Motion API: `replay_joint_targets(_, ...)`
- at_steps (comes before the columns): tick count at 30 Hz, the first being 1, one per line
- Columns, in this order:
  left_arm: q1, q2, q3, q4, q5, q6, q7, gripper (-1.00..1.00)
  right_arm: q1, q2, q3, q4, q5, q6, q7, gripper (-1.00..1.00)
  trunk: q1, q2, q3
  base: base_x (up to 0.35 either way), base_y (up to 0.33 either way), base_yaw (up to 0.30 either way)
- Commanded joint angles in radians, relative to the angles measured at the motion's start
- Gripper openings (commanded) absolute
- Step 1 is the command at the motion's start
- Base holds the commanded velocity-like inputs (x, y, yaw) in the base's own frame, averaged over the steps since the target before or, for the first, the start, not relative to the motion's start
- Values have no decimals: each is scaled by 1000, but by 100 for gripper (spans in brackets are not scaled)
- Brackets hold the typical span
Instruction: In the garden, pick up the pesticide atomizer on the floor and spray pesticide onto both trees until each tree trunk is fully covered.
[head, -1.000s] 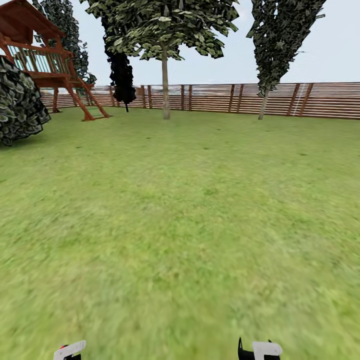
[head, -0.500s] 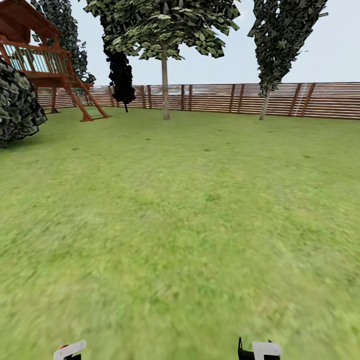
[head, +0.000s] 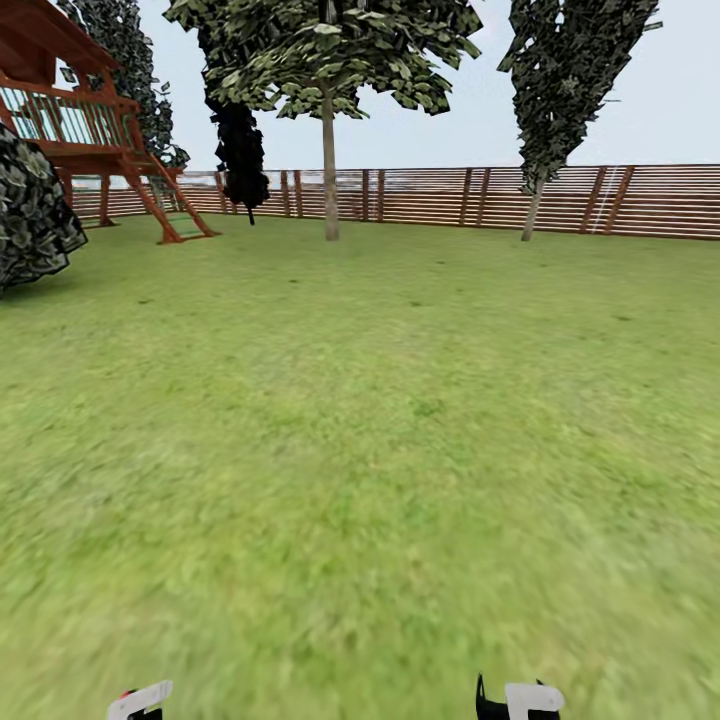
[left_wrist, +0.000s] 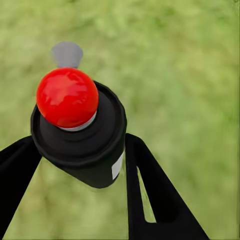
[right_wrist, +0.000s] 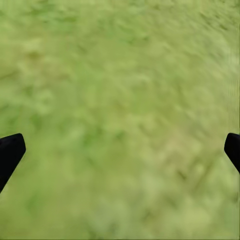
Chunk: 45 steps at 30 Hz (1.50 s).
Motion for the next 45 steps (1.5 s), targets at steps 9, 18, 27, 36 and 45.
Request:
replay_joint_targets(9, -1, 0, 7, 1, -11, -4, 2, -100, -1, 0, -6, 1, 10, -1, -6, 100, 0, 0, -1, 338, 0, 0)
replay_joint_targets(18, -1, 0, 7, 1, -11, -4, 2, -100, -1, 0, -6, 1, 10, -1, -6, 100, 0, 0, -1, 339, 0, 0)
replay_joint_targets(27, -1, 0, 7, 1, -11, -4, 2, -100, -1, 0, -6, 1, 10, -1, -6, 100, 0, 0, -1, 339, 0, 0)
replay_joint_targets(36, -1, 0, 7, 1, -11, -4, 2, -100, -1, 0, -6, 1, 10, -1, -6, 100, 0, 0, -1, 339, 8, 0)
replay_joint_targets(45, -1, 0, 7, 1, -11, -4, 2, -100, -1, 0, -6, 1, 11, -1, -6, 100, 0, 0, -1, 338, 105, 0)
